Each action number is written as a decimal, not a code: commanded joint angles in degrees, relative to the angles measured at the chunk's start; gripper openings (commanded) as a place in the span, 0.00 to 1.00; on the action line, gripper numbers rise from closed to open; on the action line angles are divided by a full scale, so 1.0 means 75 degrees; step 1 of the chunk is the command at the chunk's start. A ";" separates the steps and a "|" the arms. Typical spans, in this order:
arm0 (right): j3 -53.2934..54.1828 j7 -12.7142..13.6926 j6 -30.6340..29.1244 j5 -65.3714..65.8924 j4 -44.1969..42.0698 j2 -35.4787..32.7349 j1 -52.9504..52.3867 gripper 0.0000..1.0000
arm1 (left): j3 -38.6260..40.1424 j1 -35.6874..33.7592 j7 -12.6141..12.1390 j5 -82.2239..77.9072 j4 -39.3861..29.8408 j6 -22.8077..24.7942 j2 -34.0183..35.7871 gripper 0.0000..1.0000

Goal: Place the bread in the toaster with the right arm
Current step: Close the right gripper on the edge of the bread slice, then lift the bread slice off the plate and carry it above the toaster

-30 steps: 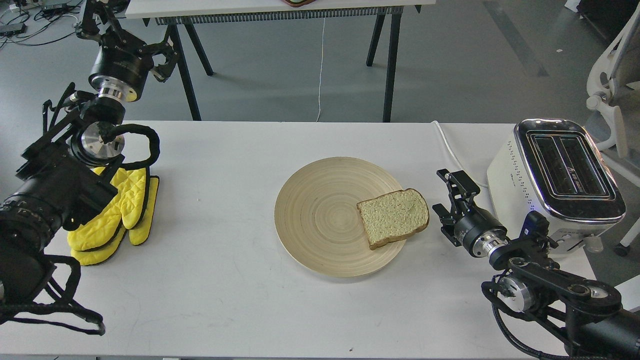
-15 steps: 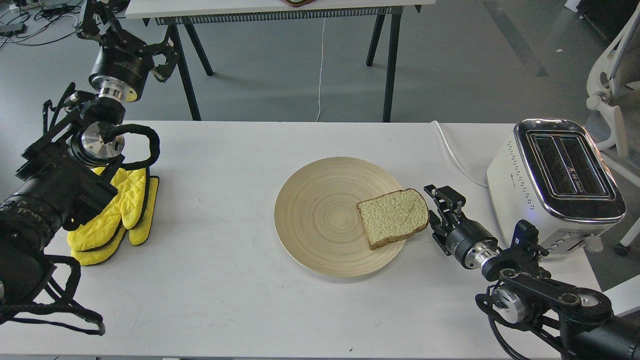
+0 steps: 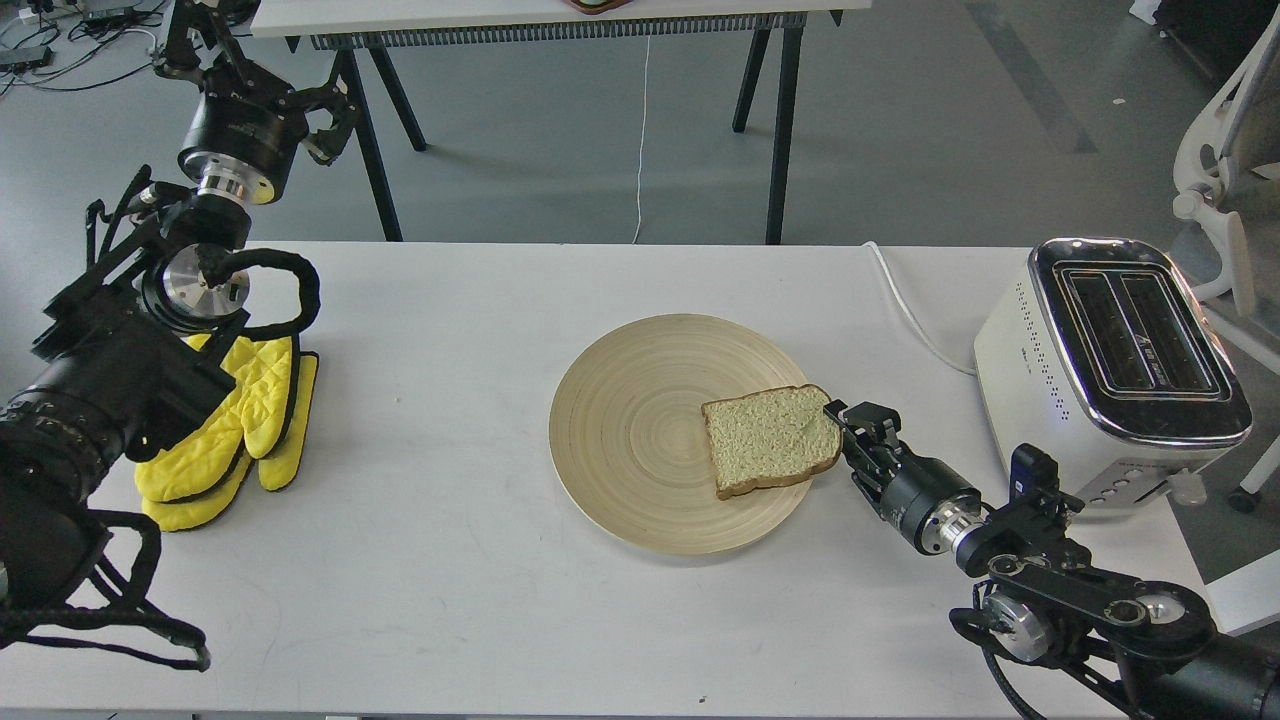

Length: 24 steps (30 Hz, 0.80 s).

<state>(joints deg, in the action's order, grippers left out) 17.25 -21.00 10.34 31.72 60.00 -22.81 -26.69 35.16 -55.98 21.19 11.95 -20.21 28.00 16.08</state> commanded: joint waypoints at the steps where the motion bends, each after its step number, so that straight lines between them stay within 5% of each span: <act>1: -0.0003 0.0012 -0.0007 0.0000 0.0003 0.0006 -0.0004 0.37 | 0.0011 -0.0001 0.0000 0.0001 0.0000 0.0000 0.0000 1.00; 7: -0.0026 0.0093 -0.0031 0.0000 0.0038 -0.0006 -0.0016 0.11 | -0.0001 -0.0001 0.0000 0.0001 0.0000 0.0000 0.0000 1.00; 14: -0.0026 0.0035 -0.0019 0.0280 0.0400 -0.0146 -0.0098 0.02 | -0.0001 -0.0001 0.0000 0.0001 0.0000 0.0000 0.0000 1.00; 24: 0.0126 0.0035 0.0415 0.1312 0.3165 -0.3482 -0.1139 0.01 | -0.0001 -0.0001 0.0000 0.0001 0.0000 0.0000 0.0000 1.00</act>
<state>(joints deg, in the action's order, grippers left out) 18.24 -20.78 12.83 40.48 78.77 -41.16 -32.16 35.15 -55.98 21.17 11.95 -20.22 28.00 16.10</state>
